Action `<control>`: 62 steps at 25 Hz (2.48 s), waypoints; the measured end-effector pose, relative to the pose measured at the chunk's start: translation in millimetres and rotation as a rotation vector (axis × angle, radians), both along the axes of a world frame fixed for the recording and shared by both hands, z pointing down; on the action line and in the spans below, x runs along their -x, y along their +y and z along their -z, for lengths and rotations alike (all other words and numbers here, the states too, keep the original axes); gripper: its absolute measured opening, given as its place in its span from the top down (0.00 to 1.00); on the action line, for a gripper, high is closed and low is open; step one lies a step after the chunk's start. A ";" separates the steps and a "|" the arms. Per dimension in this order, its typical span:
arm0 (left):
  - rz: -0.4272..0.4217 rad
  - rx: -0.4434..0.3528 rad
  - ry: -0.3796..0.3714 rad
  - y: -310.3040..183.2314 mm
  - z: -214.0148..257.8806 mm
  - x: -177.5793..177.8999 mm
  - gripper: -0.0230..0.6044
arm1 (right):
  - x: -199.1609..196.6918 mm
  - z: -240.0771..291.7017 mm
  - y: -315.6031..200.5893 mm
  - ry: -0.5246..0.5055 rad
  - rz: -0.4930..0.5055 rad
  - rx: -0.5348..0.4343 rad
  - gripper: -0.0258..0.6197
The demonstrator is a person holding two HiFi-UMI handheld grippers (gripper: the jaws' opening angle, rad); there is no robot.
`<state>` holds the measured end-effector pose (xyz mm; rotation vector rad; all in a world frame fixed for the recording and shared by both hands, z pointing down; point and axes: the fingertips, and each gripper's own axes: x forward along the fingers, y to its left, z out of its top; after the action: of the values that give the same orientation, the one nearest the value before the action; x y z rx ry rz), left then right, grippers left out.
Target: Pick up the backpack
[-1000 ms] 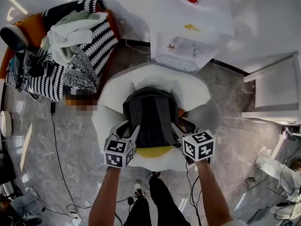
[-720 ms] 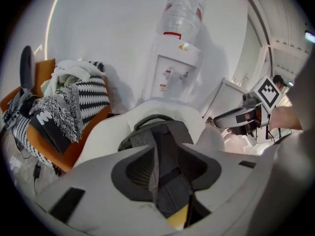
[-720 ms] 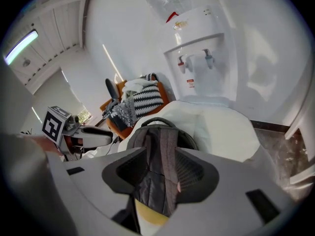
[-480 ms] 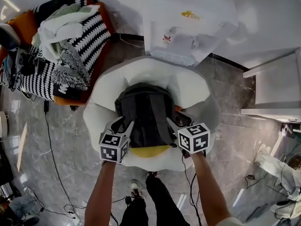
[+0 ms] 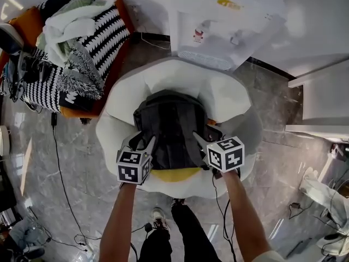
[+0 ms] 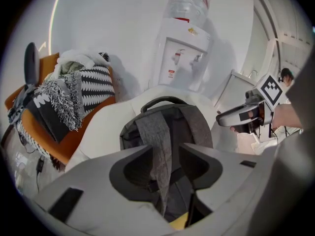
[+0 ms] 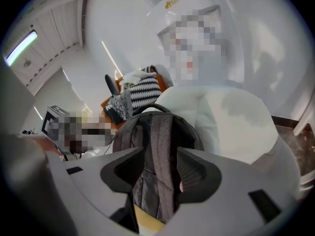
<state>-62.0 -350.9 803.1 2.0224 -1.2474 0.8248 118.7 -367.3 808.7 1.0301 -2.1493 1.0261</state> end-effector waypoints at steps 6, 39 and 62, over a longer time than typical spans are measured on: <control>0.001 0.011 0.010 -2.3 -20.7 3.2 0.63 | 2.3 -26.3 0.1 0.019 0.021 0.019 0.67; -0.038 0.033 0.087 -4.8 -56.1 -14.1 0.62 | 33.8 -73.0 9.4 0.024 0.059 0.078 0.67; -0.068 0.020 0.091 12.3 -4.6 -12.4 0.80 | 36.5 -14.3 37.0 0.102 0.102 0.029 0.87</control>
<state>-49.7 -338.7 807.7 2.0726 -1.1207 0.7647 82.1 -330.3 823.0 0.9295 -2.0765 0.9344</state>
